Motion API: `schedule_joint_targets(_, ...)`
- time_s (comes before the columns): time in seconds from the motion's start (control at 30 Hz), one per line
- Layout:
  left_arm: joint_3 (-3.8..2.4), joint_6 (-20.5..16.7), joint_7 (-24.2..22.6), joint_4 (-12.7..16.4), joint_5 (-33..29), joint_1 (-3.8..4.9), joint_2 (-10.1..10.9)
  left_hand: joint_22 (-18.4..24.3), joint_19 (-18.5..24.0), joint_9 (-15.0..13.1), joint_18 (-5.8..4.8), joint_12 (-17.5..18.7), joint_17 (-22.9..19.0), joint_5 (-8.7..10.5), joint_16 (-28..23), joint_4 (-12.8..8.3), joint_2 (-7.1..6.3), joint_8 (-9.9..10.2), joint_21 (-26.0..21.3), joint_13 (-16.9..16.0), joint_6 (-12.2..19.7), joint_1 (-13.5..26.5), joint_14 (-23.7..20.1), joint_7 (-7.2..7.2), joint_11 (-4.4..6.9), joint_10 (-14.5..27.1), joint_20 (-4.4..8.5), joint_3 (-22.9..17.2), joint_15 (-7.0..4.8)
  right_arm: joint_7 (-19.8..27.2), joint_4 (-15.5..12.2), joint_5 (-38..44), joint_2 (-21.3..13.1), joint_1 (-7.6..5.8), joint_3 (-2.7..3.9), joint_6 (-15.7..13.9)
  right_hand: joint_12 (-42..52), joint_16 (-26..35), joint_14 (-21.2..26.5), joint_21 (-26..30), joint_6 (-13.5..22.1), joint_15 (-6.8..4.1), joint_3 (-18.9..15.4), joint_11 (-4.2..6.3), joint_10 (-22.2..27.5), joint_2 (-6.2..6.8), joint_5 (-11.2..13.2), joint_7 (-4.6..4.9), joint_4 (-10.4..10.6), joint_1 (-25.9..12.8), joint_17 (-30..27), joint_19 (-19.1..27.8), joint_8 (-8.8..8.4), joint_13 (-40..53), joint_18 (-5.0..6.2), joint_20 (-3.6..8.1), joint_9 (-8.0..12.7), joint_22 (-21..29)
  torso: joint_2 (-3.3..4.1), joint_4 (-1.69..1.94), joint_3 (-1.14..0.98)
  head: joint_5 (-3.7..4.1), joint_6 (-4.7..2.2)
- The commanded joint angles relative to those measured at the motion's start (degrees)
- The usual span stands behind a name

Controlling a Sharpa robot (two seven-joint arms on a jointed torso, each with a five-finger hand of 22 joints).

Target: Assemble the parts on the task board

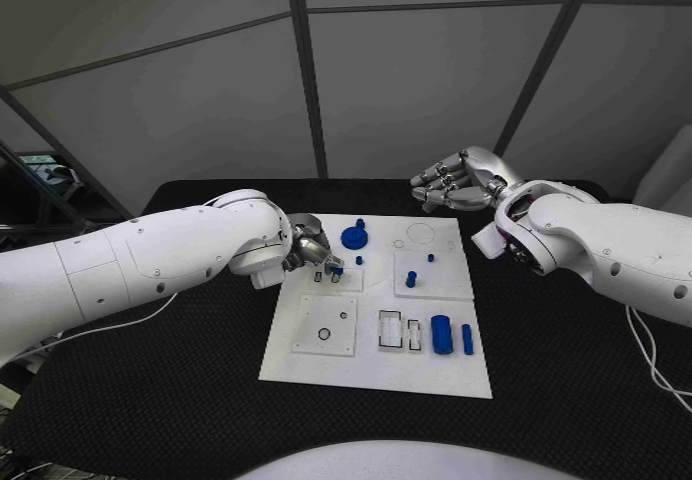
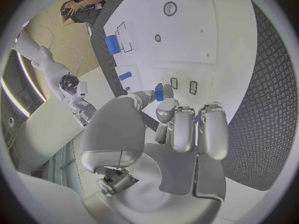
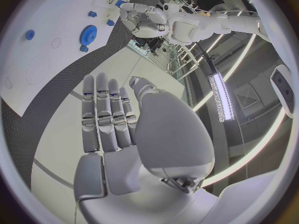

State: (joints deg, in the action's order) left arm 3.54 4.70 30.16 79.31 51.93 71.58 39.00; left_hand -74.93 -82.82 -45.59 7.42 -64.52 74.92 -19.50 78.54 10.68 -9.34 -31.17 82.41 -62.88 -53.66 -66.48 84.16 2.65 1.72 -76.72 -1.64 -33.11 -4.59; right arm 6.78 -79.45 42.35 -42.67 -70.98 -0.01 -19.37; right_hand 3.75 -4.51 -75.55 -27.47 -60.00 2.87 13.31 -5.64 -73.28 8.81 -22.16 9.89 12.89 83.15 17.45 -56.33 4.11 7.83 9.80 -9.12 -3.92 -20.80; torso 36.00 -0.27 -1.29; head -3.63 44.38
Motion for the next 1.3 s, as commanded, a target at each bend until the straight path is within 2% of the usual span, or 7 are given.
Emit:
schedule_joint_targets(0.03,0.05,-4.04,-0.48,0.36,4.01,-0.2,0.09,-2.54,-0.48,-0.15,-4.6,-0.49,5.31,-0.35,-0.21,-9.84,0.1,-0.33,0.31,-0.26,-0.3,0.6,2.91,-0.21,0.06,-0.64,0.14,-10.25,-0.37,0.08,-0.02,0.14,-0.04,-0.1,0.03,0.34,-0.09,0.22,-0.44,0.26,0.19,0.12,0.31,-0.31,0.2,0.01,-0.28,0.32,0.17,-0.81,-0.1,-0.4,-0.2,-0.09,0.61,-0.14,0.06,0.09,-0.01,-0.05,0.05,-0.2,0.1)
schedule_joint_targets(0.23,0.41,-4.6,-0.43,-0.21,6.61,-0.62,-0.26,-2.71,-0.58,-0.24,-4.64,-0.54,5.33,-0.48,-0.2,-10.02,0.06,-0.38,0.41,-0.28,-0.37,0.74,2.91,-0.24,0.1,-0.72,0.16,-10.42,-0.39,0.08,-0.01,0.14,-0.03,-0.1,0.03,0.3,-0.09,0.22,-0.44,0.26,0.19,0.12,0.31,-0.31,0.2,0.01,-0.28,0.32,0.17,-0.81,-0.1,-0.4,-0.2,-0.09,0.61,-0.14,0.06,0.09,0.03,-0.15,0.04,-0.48,0.08)
schedule_joint_targets(0.33,0.67,-4.37,-0.35,-0.45,7.63,-0.77,-0.46,-2.85,-0.66,-0.3,-4.67,-0.62,5.34,-0.57,-0.2,-10.15,0.04,-0.41,0.49,-0.34,-0.42,0.85,2.92,-0.26,0.12,-0.8,0.18,-10.55,-0.41,0.09,0.01,0.14,-0.01,-0.1,0.03,0.31,-0.09,0.22,-0.44,0.26,0.19,0.12,0.31,-0.31,0.2,0.01,-0.28,0.32,0.17,-0.81,-0.1,-0.4,-0.2,-0.09,0.61,-0.14,0.06,0.09,0.06,-0.24,0.1,-0.47,0.13)
schedule_joint_targets(0.53,0.91,-3.52,-0.19,-0.83,8.5,-0.97,-0.86,-2.87,-0.68,-0.33,-4.67,-0.57,5.34,-0.62,-0.21,-10.2,0.04,-0.43,0.5,-0.27,-0.44,0.9,2.92,-0.27,0.13,-0.79,0.19,-10.61,-0.42,0.08,0.0,0.14,-0.02,-0.1,0.03,0.33,-0.09,0.22,-0.44,0.26,0.19,0.12,0.31,-0.31,0.2,0.01,-0.28,0.32,0.17,-0.81,-0.1,-0.4,-0.2,-0.09,0.61,-0.14,0.06,0.09,0.08,-0.22,0.1,-0.4,0.06)
schedule_joint_targets(0.7,1.01,-2.85,-0.07,-1.05,9.31,-1.06,-1.12,-2.91,-0.7,-0.37,-4.68,-0.51,5.34,-0.72,-0.22,-10.29,0.03,-0.44,0.52,-0.19,-0.46,0.98,2.91,-0.28,0.14,-0.78,0.2,-10.71,-0.43,0.08,-0.03,0.15,-0.04,-0.1,0.03,0.36,-0.09,0.22,-0.44,0.26,0.19,0.12,0.31,-0.31,0.2,0.01,-0.28,0.32,0.17,-0.81,-0.1,-0.4,-0.2,-0.09,0.61,-0.14,0.06,0.09,0.11,-0.17,0.15,-0.36,0.1)
schedule_joint_targets(1.3,1.15,-0.21,0.16,-0.95,11.33,-1.2,-1.41,-3.1,-0.81,-0.51,-4.72,-0.66,5.35,-1.0,-0.23,-10.63,-0.05,-0.49,0.63,-0.32,-0.52,1.2,2.92,-0.3,0.17,-0.91,0.23,-10.99,-0.47,0.07,0.06,0.15,0.06,-0.09,0.03,0.56,-0.08,0.29,-0.48,0.34,0.19,0.13,0.32,-0.31,0.19,0.0,-0.41,0.32,0.23,-0.96,-0.14,-0.42,-0.19,-0.16,0.61,-0.16,0.06,0.14,0.13,-0.19,0.1,-0.28,0.41)
